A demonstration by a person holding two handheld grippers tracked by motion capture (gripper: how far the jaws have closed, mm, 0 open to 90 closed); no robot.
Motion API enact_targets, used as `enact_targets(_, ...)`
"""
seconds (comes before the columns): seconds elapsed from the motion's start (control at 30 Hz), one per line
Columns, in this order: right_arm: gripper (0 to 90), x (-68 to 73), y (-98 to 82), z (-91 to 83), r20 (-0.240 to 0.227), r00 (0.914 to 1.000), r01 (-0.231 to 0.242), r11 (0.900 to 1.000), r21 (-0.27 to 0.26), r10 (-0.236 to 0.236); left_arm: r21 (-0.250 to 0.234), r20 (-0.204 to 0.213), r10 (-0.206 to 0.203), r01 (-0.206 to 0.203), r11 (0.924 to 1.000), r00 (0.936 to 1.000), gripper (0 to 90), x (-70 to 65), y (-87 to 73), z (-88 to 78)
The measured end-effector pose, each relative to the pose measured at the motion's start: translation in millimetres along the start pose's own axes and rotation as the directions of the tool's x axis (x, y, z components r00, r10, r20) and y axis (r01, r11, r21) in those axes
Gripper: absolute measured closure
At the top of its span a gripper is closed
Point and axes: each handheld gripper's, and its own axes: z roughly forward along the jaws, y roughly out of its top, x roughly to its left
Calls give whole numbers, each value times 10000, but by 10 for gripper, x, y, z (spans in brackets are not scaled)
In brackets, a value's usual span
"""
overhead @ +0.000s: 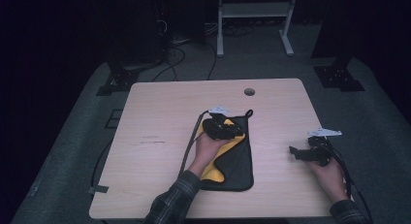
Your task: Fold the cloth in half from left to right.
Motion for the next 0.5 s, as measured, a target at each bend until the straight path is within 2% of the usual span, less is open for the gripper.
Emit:
enact_targets(0.1,103,0,0,0,0,10000,2,10000,2,-2,-8,-428,87,-87,10000,9990,465,51,-54,-235)
enact_targets(0.13,103,0,0,0,1,10000,3,10000,2,-3,-8,-428,87,-87,10000,9990,441,51,-54,-235)
enact_targets(0.17,103,0,0,0,1,10000,2,10000,3,-2,77,-674,37,-32,10000,9977,413,95,-119,-366)
enact_targets(0.2,103,0,0,0,3,10000,2,10000,2,-2,142,-835,54,-42,9999,9965,384,115,-157,-428)
enact_targets(0.27,103,0,0,0,2,10000,1,10000,3,-1,146,-953,65,-51,9999,9954,355,133,-199,-485)
enact_targets(0.3,103,1,0,0,3,10000,0,10000,4,0,211,-1245,67,-41,9998,9922,336,163,-283,-593)
enact_targets(0.33,103,1,0,0,3,10000,1,10000,5,-1,214,-1351,76,-48,9998,9908,322,176,-327,-639)
enact_targets(0.4,103,2,0,-1,-4,10000,10,10000,8,-10,245,-1480,82,-46,9997,9889,291,188,-370,-681)
enact_targets(0.43,102,2,0,-1,-6,10000,13,10000,8,-13,311,-1694,83,-30,9995,9855,268,210,-459,-754)
enact_targets(0.47,102,2,0,-1,-4,10000,9,10000,11,-9,311,-1694,83,-30,9995,9855,255,210,-459,-754)
enact_targets(0.5,102,2,0,-1,-6,10000,11,10000,10,-11,379,-1914,91,-19,9993,9815,238,221,-548,-802)
